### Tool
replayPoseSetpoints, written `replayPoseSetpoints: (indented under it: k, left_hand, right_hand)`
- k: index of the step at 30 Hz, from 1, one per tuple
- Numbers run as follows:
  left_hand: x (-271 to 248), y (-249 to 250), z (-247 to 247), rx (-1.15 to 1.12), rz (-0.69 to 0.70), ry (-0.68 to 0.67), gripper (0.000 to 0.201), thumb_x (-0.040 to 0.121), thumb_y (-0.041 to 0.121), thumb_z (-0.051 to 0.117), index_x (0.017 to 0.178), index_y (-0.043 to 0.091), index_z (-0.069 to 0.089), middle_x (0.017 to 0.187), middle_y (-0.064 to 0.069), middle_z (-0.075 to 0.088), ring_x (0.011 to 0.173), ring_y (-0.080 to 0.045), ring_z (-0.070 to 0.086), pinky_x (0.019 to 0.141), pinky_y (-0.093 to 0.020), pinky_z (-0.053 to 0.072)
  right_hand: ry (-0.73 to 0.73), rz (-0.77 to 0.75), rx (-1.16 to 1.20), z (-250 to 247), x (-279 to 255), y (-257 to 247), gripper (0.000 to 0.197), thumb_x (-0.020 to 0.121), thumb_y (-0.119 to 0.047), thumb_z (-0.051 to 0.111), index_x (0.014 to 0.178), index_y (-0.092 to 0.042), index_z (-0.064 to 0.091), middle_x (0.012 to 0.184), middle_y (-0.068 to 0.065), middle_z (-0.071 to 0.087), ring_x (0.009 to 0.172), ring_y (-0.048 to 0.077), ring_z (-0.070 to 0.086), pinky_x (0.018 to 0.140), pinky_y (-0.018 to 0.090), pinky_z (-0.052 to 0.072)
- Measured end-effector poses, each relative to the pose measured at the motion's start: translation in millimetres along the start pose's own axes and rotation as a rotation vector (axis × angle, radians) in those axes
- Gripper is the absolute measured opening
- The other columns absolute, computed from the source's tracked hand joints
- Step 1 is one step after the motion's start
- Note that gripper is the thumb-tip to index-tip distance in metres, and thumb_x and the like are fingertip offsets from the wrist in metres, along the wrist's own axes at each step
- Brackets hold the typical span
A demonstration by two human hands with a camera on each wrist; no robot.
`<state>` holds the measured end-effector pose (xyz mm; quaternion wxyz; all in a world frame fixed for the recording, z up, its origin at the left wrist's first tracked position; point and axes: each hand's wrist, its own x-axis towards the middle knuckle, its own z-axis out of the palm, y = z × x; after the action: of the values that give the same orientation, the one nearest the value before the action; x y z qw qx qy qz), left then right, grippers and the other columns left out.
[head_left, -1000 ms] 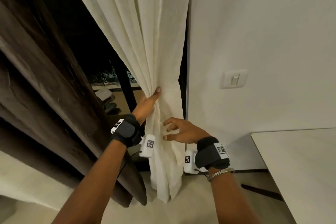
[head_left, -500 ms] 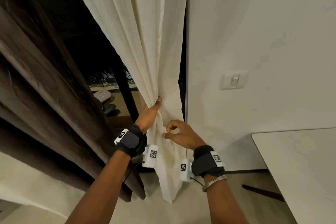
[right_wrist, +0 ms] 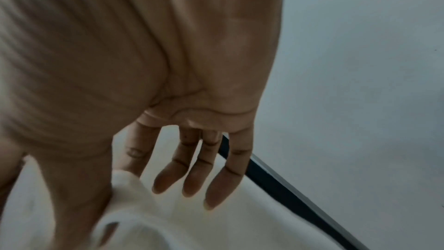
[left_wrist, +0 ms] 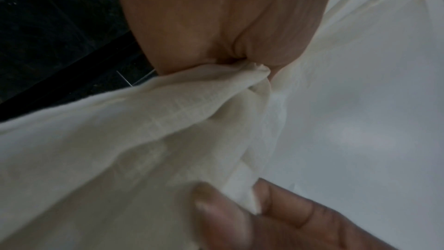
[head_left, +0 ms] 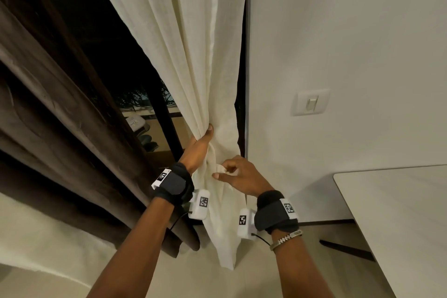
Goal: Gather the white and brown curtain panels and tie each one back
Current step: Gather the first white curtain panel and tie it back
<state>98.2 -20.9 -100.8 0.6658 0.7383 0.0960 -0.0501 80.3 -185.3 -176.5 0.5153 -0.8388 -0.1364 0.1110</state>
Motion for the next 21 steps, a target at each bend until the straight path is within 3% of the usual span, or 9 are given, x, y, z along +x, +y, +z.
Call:
replayPoseSetpoints:
  k: [2, 3, 7, 10, 12, 14, 16, 19, 21]
  left_hand:
    - [-1, 1, -4, 0.014, 0.019, -0.01, 0.061, 0.108, 0.056, 0.048, 0.16, 0.029, 0.034, 0.138, 0.003, 0.06, 0.132, -0.025, 0.059, 0.12, -0.049, 0.043]
    - [-2, 1, -7, 0.017, 0.021, -0.014, 0.059, 0.107, 0.057, 0.047, 0.159, 0.03, 0.034, 0.134, 0.005, 0.06, 0.129, -0.024, 0.059, 0.12, -0.048, 0.043]
    - [-11, -1, -10, 0.037, 0.013, -0.068, 0.056, 0.101, 0.063, 0.054, 0.148, 0.036, 0.04, 0.123, 0.011, 0.063, 0.125, -0.025, 0.062, 0.118, -0.049, 0.045]
    - [-17, -9, -15, 0.12, 0.023, -0.125, 0.072, 0.068, 0.073, 0.08, 0.126, 0.049, 0.045, 0.126, 0.013, 0.066, 0.12, -0.017, 0.066, 0.108, -0.045, 0.052]
    - [-19, -13, -20, 0.138, 0.006, -0.133, 0.08, 0.059, 0.068, 0.09, 0.123, 0.052, 0.045, 0.129, 0.011, 0.067, 0.119, -0.015, 0.066, 0.106, -0.044, 0.053]
    - [-22, -14, -21, 0.127, -0.018, -0.153, 0.072, 0.072, 0.053, 0.093, 0.127, 0.046, 0.046, 0.127, 0.01, 0.067, 0.117, -0.014, 0.065, 0.107, -0.042, 0.052]
    - [-27, -14, -19, 0.137, -0.038, -0.182, 0.053, 0.087, 0.036, 0.083, 0.126, 0.042, 0.048, 0.123, 0.011, 0.067, 0.112, -0.011, 0.066, 0.107, -0.041, 0.052]
    - [-33, -18, -15, 0.155, -0.048, -0.212, 0.043, 0.095, 0.035, 0.076, 0.127, 0.042, 0.047, 0.121, 0.015, 0.065, 0.11, -0.008, 0.064, 0.11, -0.039, 0.05]
    - [-36, -20, -13, 0.155, -0.05, -0.228, 0.048, 0.092, 0.045, 0.078, 0.129, 0.042, 0.047, 0.124, 0.014, 0.065, 0.117, -0.012, 0.064, 0.113, -0.039, 0.048]
  right_hand:
    - [0.031, -0.005, 0.05, -11, -1, 0, 0.027, 0.085, -0.043, 0.086, 0.096, -0.021, 0.077, 0.108, -0.008, 0.066, 0.109, 0.016, 0.064, 0.101, 0.032, 0.049]
    - [0.016, -0.002, 0.084, -19, -3, 0, 0.024, 0.085, -0.042, 0.086, 0.095, -0.023, 0.077, 0.109, -0.007, 0.069, 0.109, 0.015, 0.066, 0.1, 0.031, 0.051]
    - [-0.083, 0.06, 0.16, -54, -22, -11, 0.019, 0.089, -0.022, 0.085, 0.09, -0.018, 0.067, 0.099, -0.003, 0.075, 0.092, 0.006, 0.069, 0.079, 0.018, 0.051]
    - [-0.016, 0.065, 0.084, -78, -32, -9, 0.02, 0.086, -0.023, 0.088, 0.095, -0.025, 0.07, 0.103, -0.005, 0.074, 0.102, 0.009, 0.068, 0.085, 0.024, 0.047]
    - [0.051, 0.053, 0.035, -93, -36, -9, 0.021, 0.084, -0.025, 0.09, 0.097, -0.028, 0.073, 0.101, -0.008, 0.075, 0.101, 0.011, 0.067, 0.086, 0.026, 0.045]
    - [0.129, 0.04, 0.027, -104, -39, -9, 0.022, 0.081, -0.026, 0.091, 0.097, -0.027, 0.075, 0.1, -0.007, 0.075, 0.1, 0.012, 0.067, 0.086, 0.028, 0.046]
    - [0.221, 0.037, 0.018, -108, -32, -8, 0.024, 0.08, -0.03, 0.092, 0.098, -0.027, 0.077, 0.106, -0.004, 0.073, 0.104, 0.018, 0.066, 0.093, 0.035, 0.048]
    - [0.343, 0.056, -0.102, -101, -11, -13, 0.029, 0.074, -0.049, 0.092, 0.092, -0.041, 0.07, 0.117, -0.006, 0.065, 0.119, 0.024, 0.058, 0.105, 0.047, 0.047]
    - [0.331, 0.039, -0.158, -92, 5, -20, 0.031, 0.074, -0.052, 0.091, 0.092, -0.044, 0.067, 0.125, -0.008, 0.058, 0.131, 0.025, 0.048, 0.112, 0.052, 0.042]
